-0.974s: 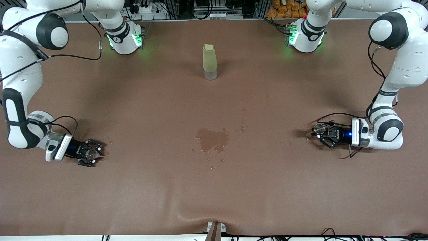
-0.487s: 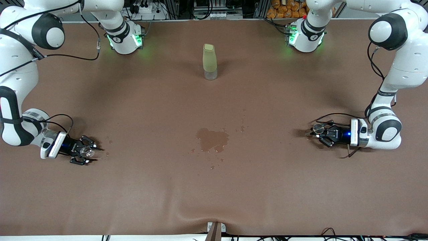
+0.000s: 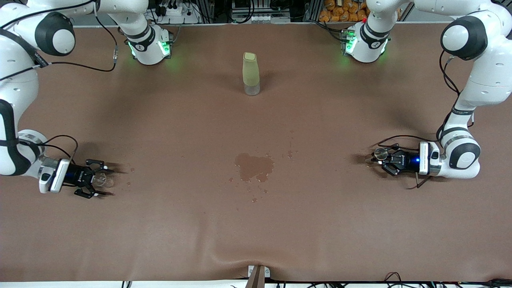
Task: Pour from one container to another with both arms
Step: 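Lower the beaker with the right gripper while the left gripper lowers the jigger, then open the right gripper off the beaker while the left gripper releases the jigger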
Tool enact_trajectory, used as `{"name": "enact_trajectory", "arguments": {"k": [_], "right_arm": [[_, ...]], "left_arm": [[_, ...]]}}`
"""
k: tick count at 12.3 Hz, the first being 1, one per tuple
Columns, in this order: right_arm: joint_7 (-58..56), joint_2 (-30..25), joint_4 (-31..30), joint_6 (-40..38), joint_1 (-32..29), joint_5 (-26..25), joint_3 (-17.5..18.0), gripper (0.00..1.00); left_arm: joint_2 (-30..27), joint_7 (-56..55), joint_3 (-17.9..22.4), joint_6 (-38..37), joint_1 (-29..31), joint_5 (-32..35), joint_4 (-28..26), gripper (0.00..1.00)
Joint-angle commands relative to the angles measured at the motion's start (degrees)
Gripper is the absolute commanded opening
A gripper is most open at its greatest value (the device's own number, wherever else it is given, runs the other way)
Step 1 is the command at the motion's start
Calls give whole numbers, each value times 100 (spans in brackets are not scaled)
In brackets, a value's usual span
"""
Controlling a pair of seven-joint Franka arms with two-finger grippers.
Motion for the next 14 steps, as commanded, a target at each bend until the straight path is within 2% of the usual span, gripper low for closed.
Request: {"name": "enact_trajectory", "arguments": {"k": [1,3,6,8,13,14], "right_arm": [[647,-286,187,-164,-59,-434,104,100],[1077,-392,327,-261,-7,-645,95,100],[2148,-734,653,-261,221,-1242,139,100],[2746,-1076,671,-226,563,-1462,104,100],[4925,-2183,636,-86,1425,-2674,112,100],[5234,-2333,618,-86,1540,-2885,112,100]], "left_arm": [[82,34,-52,-112,64,120,98,0],[82,25,-52,-112,64,120,98,0],[82,25,-52,-112,64,120,98,0],[73,25,-52,-121,73,120,98,0],[73,8,-43,-121,99,120,89,0],[64,-1,-43,-121,99,128,89,9]]}}
